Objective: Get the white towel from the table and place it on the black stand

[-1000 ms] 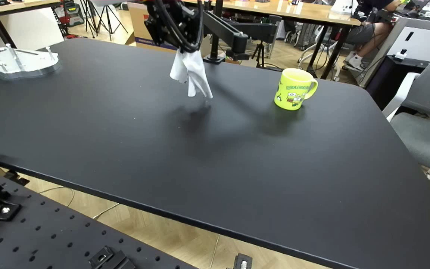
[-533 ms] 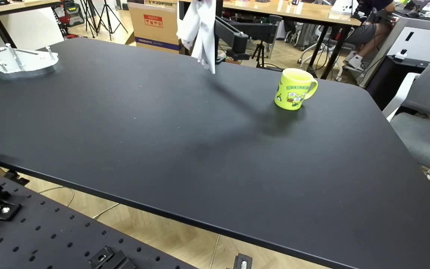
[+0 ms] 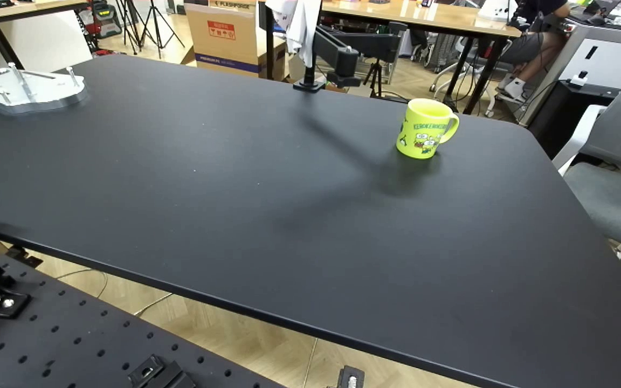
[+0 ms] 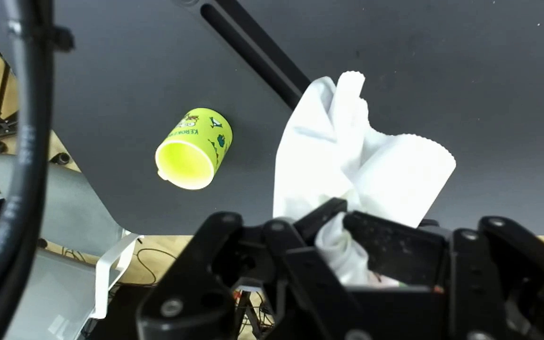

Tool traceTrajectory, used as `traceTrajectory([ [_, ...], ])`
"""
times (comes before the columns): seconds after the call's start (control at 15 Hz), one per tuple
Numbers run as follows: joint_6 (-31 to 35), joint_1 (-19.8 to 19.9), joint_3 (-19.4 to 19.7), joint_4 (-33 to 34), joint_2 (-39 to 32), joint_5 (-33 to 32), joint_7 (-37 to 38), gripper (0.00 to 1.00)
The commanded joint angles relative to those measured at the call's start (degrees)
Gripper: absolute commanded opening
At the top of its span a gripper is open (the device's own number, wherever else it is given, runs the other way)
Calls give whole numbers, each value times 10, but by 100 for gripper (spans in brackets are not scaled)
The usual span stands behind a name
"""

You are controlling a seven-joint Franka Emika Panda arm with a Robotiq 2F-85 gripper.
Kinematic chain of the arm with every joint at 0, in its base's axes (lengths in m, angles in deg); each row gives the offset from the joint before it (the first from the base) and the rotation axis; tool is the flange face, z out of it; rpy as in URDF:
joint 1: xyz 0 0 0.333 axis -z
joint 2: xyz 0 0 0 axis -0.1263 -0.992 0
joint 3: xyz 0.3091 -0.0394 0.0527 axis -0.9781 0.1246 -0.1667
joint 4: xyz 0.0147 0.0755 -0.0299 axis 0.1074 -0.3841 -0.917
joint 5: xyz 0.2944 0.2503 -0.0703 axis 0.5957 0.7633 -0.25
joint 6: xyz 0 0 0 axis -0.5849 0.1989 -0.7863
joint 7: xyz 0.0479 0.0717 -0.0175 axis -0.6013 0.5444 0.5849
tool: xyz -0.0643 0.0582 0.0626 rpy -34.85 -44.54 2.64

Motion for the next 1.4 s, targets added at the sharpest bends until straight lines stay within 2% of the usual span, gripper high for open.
traceTrajectory([
  [0.0, -7, 0, 12, -9, 4, 11, -4, 0],
  [1.33, 10, 50, 82, -73, -19, 44, 7, 0],
])
